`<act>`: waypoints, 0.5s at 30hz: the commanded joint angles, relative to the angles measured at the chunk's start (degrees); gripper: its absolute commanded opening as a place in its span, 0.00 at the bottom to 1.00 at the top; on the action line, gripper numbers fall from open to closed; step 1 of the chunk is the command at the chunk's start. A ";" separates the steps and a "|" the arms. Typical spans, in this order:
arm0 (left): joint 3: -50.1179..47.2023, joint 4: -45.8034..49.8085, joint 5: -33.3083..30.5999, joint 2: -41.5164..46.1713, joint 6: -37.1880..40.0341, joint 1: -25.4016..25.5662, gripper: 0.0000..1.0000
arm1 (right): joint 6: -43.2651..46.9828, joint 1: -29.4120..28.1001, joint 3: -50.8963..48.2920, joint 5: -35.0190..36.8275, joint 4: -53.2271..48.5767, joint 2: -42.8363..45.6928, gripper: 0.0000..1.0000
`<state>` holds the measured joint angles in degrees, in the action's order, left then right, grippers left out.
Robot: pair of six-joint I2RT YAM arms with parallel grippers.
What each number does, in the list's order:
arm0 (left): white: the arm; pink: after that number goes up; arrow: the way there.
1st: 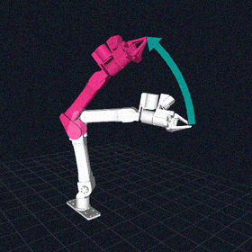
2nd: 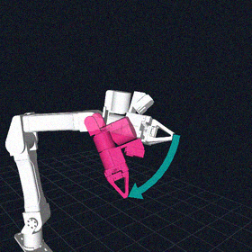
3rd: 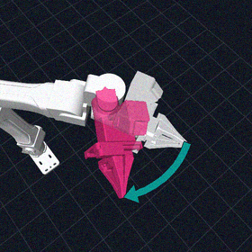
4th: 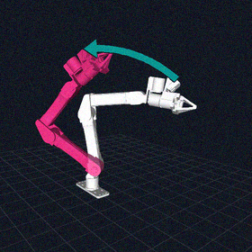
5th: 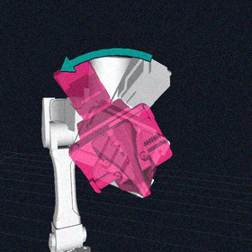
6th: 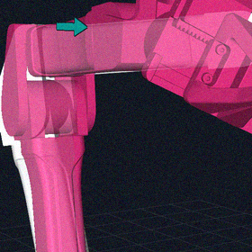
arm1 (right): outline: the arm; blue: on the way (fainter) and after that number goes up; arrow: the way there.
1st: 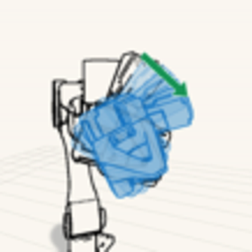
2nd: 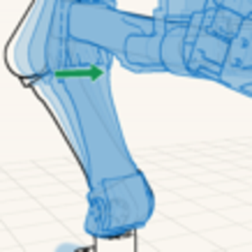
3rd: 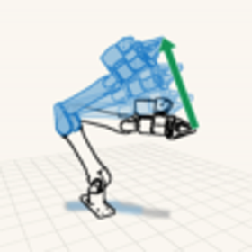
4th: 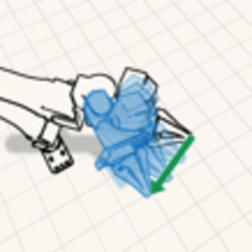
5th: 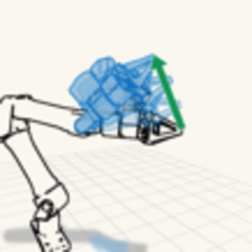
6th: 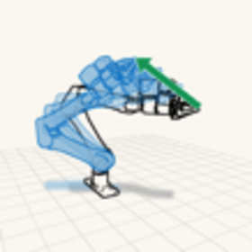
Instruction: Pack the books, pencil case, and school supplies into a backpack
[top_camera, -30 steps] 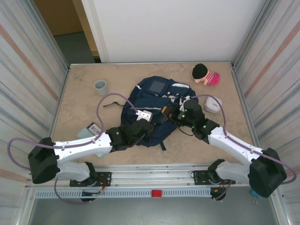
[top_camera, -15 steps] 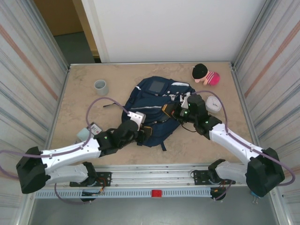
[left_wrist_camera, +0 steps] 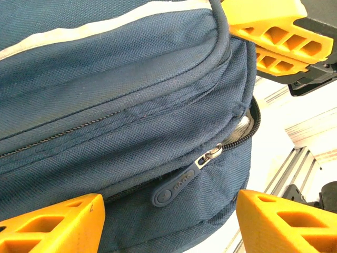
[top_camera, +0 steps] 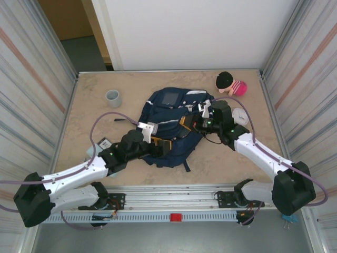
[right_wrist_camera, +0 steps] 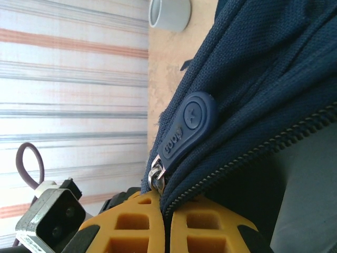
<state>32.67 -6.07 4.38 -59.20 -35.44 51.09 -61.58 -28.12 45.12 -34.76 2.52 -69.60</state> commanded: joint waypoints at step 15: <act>-1.70 -0.94 2.92 3.31 -5.14 -0.19 0.66 | 1.11 -0.12 3.50 -3.85 3.18 0.86 0.00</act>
<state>32.21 -6.76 7.60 -58.65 -38.94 51.05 -60.97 -28.08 45.21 -34.59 1.61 -69.63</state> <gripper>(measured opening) 0.660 0.074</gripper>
